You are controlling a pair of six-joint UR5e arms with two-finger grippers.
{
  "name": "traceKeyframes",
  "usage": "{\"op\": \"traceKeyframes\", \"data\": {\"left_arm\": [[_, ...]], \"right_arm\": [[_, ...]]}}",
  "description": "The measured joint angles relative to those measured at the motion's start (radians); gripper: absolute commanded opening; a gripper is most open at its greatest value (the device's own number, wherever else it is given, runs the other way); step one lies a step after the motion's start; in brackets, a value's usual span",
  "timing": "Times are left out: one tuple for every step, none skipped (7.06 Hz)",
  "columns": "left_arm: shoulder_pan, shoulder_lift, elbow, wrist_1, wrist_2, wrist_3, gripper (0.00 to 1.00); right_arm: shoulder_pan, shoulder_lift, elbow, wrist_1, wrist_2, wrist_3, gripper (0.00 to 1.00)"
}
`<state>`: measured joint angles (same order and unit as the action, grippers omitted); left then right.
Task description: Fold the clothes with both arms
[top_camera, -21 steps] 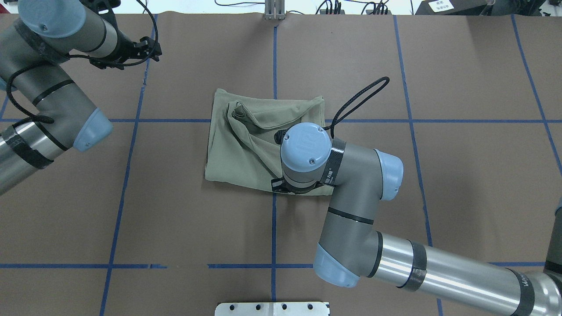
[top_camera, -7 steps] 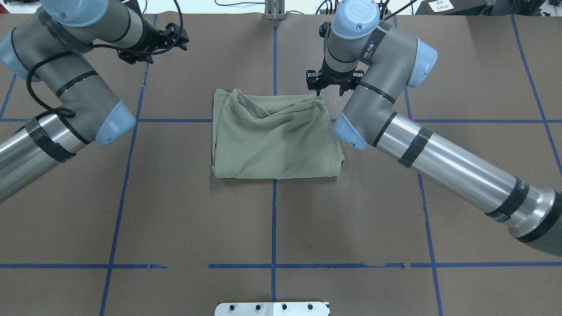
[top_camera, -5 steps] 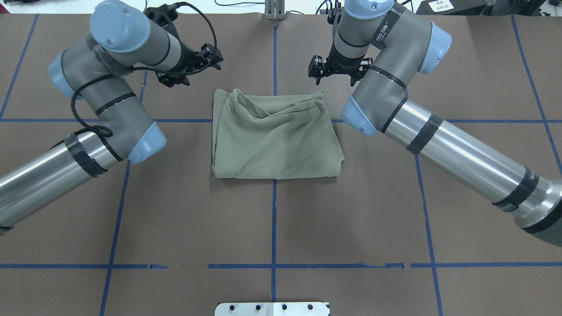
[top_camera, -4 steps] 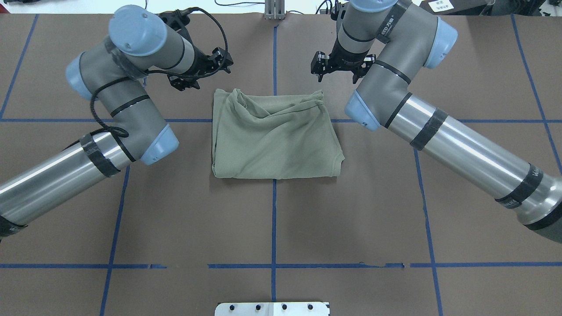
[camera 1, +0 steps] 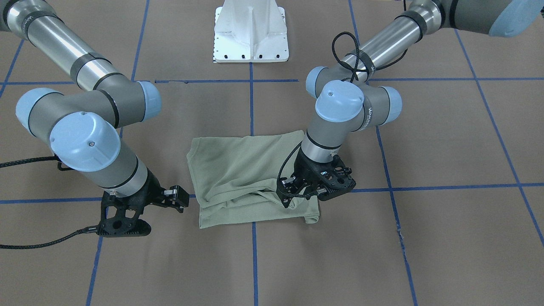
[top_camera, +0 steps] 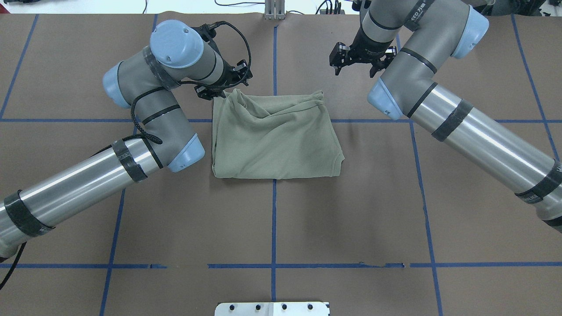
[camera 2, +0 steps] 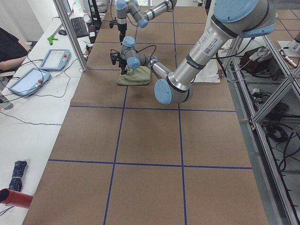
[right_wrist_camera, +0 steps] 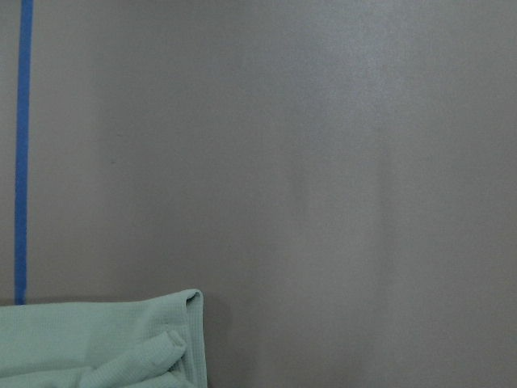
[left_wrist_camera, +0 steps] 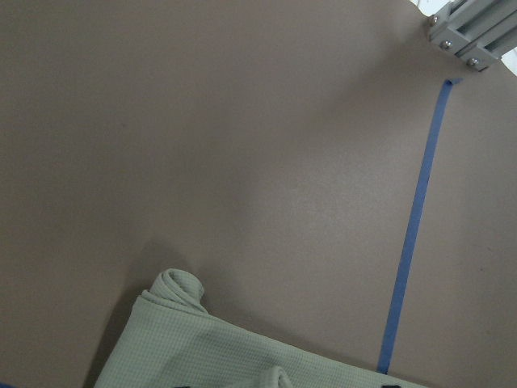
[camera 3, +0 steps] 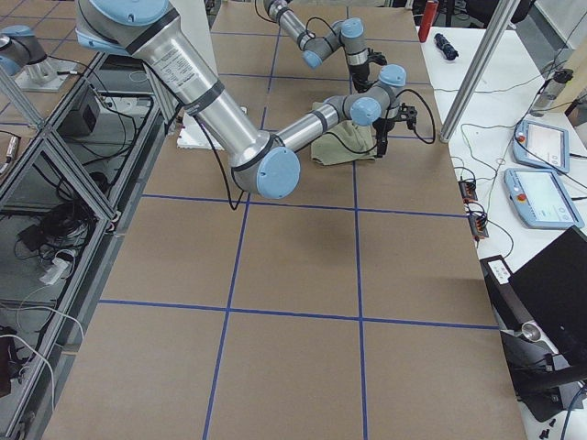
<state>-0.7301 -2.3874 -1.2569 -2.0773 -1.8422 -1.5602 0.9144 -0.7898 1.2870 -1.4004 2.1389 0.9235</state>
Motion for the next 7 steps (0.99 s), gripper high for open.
{"op": "traceKeyframes", "data": {"left_arm": [[0.003,0.000,0.000,0.004,0.004,-0.001,0.61],[0.004,0.000,-0.001,0.010,0.006,-0.001,0.60],[0.004,0.000,-0.003,0.026,0.007,-0.002,0.59],[0.006,-0.001,-0.005,0.044,0.007,-0.002,0.53],[0.009,-0.001,-0.006,0.053,0.008,-0.004,0.35],[0.013,-0.002,-0.006,0.056,0.008,-0.007,0.24],[0.018,-0.002,-0.006,0.057,0.008,-0.011,0.15]], "right_arm": [[0.001,-0.003,0.000,0.000,0.000,-0.002,1.00],[0.001,-0.006,0.001,0.000,-0.002,-0.003,1.00],[0.001,-0.008,0.001,0.000,-0.005,-0.003,1.00],[0.000,-0.009,0.000,0.000,-0.005,-0.003,1.00],[0.000,-0.008,0.000,0.000,-0.004,-0.003,1.00],[0.000,-0.008,0.001,0.000,-0.004,-0.003,1.00],[-0.001,-0.009,0.001,0.000,-0.005,-0.003,1.00]]}}
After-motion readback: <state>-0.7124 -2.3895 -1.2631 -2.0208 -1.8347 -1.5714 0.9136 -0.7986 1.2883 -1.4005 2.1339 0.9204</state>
